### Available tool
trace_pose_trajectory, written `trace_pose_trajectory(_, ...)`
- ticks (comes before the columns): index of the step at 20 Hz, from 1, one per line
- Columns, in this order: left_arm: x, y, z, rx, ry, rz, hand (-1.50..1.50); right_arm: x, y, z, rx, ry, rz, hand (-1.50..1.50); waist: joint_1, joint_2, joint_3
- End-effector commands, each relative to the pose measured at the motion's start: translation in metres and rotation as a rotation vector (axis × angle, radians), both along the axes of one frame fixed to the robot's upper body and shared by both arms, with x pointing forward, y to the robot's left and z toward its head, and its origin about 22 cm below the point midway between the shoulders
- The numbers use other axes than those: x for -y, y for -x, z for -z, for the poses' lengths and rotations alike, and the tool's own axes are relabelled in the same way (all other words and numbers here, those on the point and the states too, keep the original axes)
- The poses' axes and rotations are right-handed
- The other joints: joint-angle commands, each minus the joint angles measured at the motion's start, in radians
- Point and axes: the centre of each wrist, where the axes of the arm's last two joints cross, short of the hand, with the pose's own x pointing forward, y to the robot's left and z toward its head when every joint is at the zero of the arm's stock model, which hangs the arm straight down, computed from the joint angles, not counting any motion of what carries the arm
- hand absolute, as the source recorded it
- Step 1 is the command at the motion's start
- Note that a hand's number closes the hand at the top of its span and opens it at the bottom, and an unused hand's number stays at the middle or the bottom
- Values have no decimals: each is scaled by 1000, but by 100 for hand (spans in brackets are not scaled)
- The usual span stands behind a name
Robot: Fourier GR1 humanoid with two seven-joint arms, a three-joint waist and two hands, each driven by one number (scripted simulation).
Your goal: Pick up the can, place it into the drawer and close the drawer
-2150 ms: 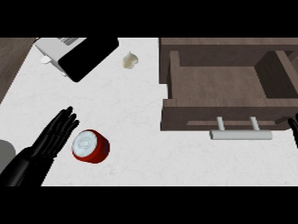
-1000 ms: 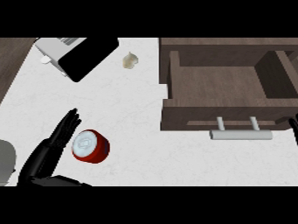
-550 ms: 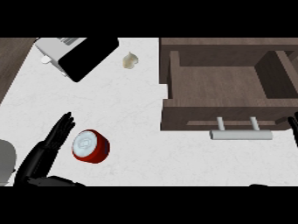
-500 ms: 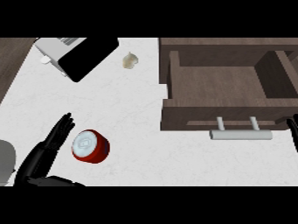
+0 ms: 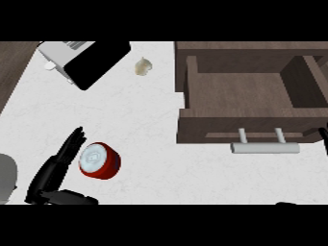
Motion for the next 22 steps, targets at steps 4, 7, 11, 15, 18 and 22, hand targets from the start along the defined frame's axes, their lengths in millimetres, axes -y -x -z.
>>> trace_pose_trajectory(4,2,3,26,-61,7,-7,-150,2,5,-4,4,11,-4,-150,-1,0,0)
trace_pose_trajectory(7,-1,-6,17,-46,32,-8,-150,3,-1,3,-6,16,-4,-150,1,0,0)
trace_pose_trajectory(11,-8,-7,30,-21,-12,-31,-150,10,8,-11,10,9,2,-150,0,0,0)
trace_pose_trajectory(15,3,-21,27,-15,31,-15,-150,17,3,-25,-14,20,-8,-150,0,0,0)
trace_pose_trajectory(18,14,-7,35,-22,28,-11,-150,-5,9,-6,29,-11,-12,-150,0,0,0)
trace_pose_trajectory(22,26,-30,24,-20,43,-19,-150,8,5,-11,9,-12,-18,-150,0,0,0)
